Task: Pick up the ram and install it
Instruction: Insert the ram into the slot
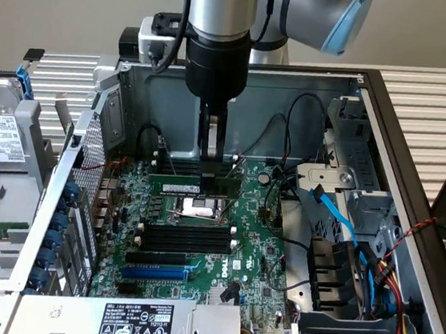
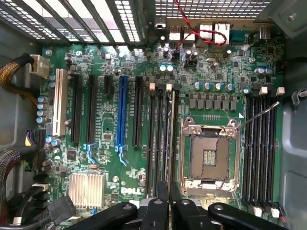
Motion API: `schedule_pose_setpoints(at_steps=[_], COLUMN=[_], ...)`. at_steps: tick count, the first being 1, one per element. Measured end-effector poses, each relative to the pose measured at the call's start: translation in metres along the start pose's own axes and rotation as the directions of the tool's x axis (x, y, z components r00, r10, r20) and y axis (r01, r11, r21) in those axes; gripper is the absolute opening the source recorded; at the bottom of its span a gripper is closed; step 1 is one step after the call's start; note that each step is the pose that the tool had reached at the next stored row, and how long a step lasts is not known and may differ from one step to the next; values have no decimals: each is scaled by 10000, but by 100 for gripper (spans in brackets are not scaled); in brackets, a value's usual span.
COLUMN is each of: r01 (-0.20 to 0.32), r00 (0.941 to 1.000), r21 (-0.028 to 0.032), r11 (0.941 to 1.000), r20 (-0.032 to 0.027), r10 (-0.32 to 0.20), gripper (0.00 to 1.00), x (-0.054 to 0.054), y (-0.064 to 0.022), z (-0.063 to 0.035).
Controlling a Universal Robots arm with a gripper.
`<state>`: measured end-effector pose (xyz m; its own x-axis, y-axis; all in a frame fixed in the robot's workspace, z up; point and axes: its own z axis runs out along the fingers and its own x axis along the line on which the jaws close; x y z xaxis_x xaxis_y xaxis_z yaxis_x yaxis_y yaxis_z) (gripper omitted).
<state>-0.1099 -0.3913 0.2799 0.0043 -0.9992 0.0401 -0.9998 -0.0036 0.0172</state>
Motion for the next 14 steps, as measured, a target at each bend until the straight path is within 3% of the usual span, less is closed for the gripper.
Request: schedule_pose_setpoints(at_steps=[9,14], r01=[340,483], r00=[9994,9988], r21=[-73,-73], r11=[9994,9988], r20=[54,65], r10=[-340,-483], gripper=[13,13], x=[131,166], y=[-2,4], z=[169,261])
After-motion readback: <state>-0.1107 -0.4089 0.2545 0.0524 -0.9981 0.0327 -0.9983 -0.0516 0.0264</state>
